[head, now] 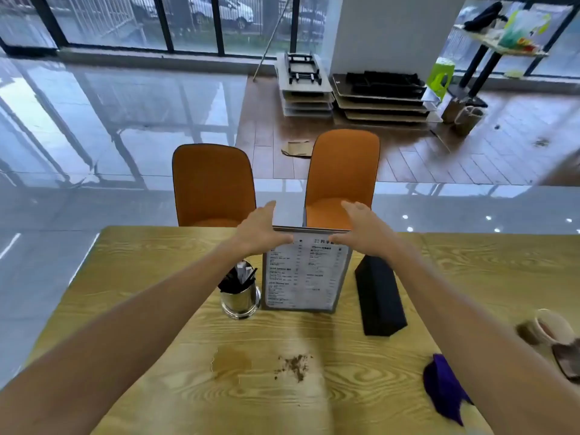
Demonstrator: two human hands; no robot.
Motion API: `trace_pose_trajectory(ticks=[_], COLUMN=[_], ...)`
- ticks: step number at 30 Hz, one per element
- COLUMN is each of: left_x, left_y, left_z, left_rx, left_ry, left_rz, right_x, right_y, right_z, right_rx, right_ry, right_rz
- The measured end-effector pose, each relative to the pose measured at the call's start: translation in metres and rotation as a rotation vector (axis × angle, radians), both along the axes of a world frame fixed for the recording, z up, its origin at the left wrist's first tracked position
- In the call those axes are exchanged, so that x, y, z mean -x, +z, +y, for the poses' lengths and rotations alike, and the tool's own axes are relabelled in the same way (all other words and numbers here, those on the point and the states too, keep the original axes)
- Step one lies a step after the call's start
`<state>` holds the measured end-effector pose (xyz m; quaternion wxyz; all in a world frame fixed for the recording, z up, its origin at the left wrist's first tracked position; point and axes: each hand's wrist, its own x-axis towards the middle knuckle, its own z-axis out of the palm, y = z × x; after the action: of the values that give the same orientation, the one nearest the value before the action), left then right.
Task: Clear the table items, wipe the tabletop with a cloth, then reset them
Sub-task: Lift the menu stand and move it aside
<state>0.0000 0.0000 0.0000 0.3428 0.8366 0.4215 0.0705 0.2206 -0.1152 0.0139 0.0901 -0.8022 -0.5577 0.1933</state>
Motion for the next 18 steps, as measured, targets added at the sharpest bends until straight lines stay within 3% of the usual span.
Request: trace_pose_trajectory(ticks=[6, 10, 15, 18], left_x=[0.0, -0.002, -0.008, -0.011], left_y=[-0.035, -0.055, -0.081, -0.098], left_z=[-0.009, -0.015, -0.026, -0.035], left_rx=[0.084, 0.103, 0.19, 0.242], left_ry=[0.143, 0.237, 0.375, 0.467], left_rz=[-0.101, -0.185, -0.257, -0.261], right_x=[0.004, 0.001, -0.001, -0.006], right_y=[-0.051, -0.083, -0.119, -0.139], right_z=[-0.02, -0.031, -0.033, -0.032], right_rx=[-0.123, -0.224, -0.243, -0.228], right_ry=[-0.183, -0.295, -0.446, -0.487], right_rz=[0.199, 0.505, 0.688, 0.702])
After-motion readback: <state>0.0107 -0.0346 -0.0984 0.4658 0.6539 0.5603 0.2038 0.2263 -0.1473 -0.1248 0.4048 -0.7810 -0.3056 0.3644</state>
